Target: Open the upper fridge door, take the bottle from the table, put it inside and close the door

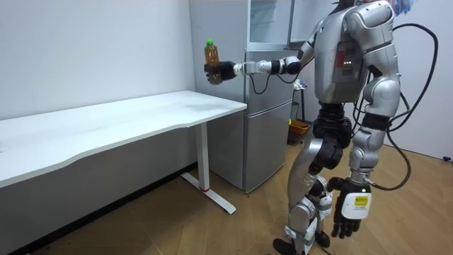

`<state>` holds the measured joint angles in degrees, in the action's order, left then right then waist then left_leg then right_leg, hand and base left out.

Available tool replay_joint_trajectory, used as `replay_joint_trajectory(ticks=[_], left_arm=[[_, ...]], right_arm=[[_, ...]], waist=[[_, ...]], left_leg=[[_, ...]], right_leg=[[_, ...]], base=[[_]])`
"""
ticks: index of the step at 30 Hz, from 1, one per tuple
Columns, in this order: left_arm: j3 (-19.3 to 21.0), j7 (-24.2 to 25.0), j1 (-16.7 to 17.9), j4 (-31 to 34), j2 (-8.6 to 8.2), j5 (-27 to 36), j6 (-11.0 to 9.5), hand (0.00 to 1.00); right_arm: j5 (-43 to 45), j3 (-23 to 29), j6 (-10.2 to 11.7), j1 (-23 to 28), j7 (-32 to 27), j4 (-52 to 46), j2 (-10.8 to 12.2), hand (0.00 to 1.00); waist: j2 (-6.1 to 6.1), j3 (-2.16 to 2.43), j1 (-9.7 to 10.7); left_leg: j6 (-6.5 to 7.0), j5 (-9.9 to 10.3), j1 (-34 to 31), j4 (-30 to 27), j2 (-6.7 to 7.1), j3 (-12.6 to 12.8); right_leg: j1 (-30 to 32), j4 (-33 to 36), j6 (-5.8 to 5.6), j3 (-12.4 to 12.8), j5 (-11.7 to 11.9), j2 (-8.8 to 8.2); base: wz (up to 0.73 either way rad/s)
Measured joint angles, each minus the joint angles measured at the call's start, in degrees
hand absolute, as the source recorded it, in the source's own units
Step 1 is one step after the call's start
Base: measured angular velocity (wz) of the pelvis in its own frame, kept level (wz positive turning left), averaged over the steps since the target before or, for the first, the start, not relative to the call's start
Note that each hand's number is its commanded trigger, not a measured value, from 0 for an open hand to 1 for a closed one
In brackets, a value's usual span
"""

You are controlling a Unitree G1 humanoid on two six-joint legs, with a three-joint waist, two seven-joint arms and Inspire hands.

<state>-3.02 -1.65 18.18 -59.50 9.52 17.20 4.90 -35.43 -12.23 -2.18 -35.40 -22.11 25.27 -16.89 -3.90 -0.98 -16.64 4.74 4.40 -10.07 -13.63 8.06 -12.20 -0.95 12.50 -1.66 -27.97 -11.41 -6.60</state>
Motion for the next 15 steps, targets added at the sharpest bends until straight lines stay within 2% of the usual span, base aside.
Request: replay_joint_trajectory(ticks=[3, 9, 11, 15], left_arm=[[0.23, 0.01, 0.43, 0.75, -0.21, -2.01, 0.47, 0.00], [1.76, -0.15, 0.40, 0.93, -0.32, -5.64, 1.30, 0.00], [2.39, -0.02, -0.05, 1.00, -0.28, -5.73, 2.32, 0.00], [3.02, 0.07, -1.85, 0.89, -0.24, -6.21, 3.39, 0.00]], right_arm=[[2.32, -0.09, -0.51, 1.74, 2.31, -5.25, -0.11, 1.00], [6.23, -0.09, -1.71, 1.82, 4.85, -10.11, -0.85, 1.00], [6.65, -0.09, -1.77, 1.79, 5.98, -10.75, -1.11, 1.00], [10.70, -0.06, -5.12, 1.80, 8.60, -12.25, -1.51, 1.00]], waist=[[0.03, 0.65, 0.97], [0.08, 0.82, 2.05], [-0.09, 0.95, 2.26], [-0.33, 1.08, 2.93]], left_leg=[[0.10, 0.31, 0.89, 0.08, -0.11, 0.63], [0.08, 0.45, 2.34, 0.68, -0.60, 2.06], [0.06, 0.44, 2.75, 0.97, -0.67, 2.30], [0.10, 0.49, 4.21, 0.96, -0.64, 2.45]], right_leg=[[-0.61, -0.02, -0.08, 1.63, 0.00, 0.17], [-1.07, 0.10, -0.01, 4.62, 0.05, 0.55], [-1.10, 0.14, 0.04, 5.95, 0.07, 0.72], [-2.12, -0.03, 0.01, 6.72, 0.04, 0.76]], base=[[-0.12], [-0.15], [-0.13], [-0.03]])
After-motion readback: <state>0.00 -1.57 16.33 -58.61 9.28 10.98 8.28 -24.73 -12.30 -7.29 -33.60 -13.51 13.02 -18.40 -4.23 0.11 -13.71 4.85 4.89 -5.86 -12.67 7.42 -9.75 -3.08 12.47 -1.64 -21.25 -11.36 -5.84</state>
